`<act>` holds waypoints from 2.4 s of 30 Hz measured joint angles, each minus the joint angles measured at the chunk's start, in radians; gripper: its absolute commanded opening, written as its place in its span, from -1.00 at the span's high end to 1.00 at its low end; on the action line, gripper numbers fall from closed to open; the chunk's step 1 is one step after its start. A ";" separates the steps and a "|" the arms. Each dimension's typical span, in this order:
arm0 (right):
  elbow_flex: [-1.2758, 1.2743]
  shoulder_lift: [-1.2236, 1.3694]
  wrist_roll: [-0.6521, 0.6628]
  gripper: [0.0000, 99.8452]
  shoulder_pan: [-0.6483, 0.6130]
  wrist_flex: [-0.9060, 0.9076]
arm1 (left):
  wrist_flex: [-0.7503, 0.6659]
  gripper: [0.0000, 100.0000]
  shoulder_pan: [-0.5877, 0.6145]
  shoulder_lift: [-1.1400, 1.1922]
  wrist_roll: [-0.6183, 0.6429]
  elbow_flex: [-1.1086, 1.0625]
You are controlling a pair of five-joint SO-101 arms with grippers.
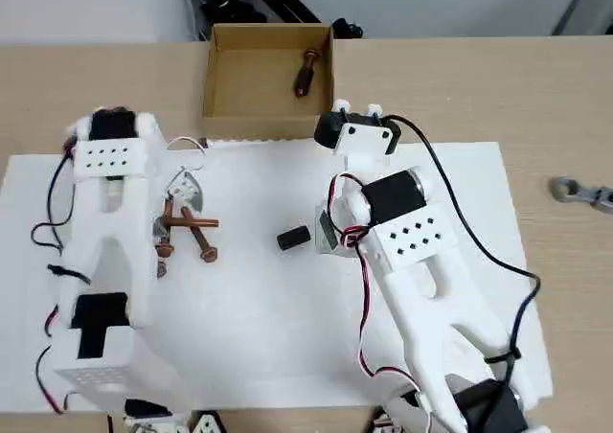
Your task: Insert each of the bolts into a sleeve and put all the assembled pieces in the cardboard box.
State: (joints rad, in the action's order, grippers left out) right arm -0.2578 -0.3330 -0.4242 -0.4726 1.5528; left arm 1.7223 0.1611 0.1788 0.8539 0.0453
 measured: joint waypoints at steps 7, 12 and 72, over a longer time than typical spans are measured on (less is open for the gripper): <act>0.000 0.000 -0.003 0.98 0.000 -0.014 | -0.057 0.58 0.008 0.000 0.132 0.000; 0.000 0.000 -0.003 0.98 0.000 -0.014 | -0.118 0.58 -0.002 0.000 0.155 -0.021; 0.000 0.000 -0.009 0.98 0.000 -0.040 | 0.002 0.99 0.021 0.201 -0.288 0.384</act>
State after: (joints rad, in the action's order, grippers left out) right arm -0.2578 -0.3330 -0.4335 -0.4726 1.5129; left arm 1.7238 0.1826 0.3798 0.5654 0.4289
